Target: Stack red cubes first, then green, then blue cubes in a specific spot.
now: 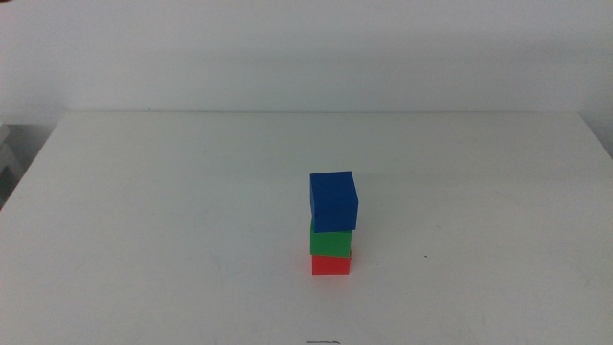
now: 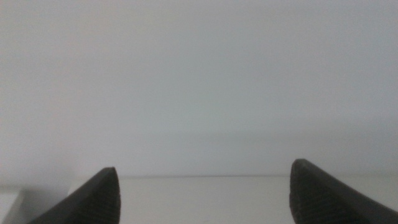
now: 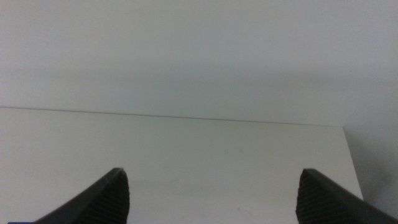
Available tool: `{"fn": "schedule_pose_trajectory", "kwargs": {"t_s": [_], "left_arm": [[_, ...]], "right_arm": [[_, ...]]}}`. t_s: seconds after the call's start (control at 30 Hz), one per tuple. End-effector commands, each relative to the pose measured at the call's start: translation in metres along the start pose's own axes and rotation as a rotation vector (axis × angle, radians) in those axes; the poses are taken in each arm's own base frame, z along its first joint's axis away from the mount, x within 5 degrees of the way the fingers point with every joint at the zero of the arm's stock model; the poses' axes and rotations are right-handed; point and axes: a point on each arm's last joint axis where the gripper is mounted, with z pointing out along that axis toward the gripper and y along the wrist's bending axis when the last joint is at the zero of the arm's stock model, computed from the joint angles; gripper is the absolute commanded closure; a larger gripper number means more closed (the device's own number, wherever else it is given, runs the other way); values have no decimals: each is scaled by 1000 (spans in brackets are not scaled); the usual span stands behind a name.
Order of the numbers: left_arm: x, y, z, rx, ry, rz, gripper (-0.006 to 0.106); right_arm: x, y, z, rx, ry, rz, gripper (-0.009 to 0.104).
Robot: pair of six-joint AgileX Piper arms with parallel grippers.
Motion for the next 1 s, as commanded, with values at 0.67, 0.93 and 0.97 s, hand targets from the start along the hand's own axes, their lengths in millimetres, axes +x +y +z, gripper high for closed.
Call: {"fn": "schedule_pose_trajectory", "kwargs": {"t_s": [0.67,0.93,0.97], "left_arm": [[26,32,-53,-91,-139,-212,8],[40,33,-47,-97,-97,-215,8],[44,33,-46,-99,-86,-215,8]], "right_arm": [[-12,-2,-11,7,-109,-21,13],[-12,-2,-11,7,-109,-21,13],[-10,-2,-8,9,-104,-24,13]]}}
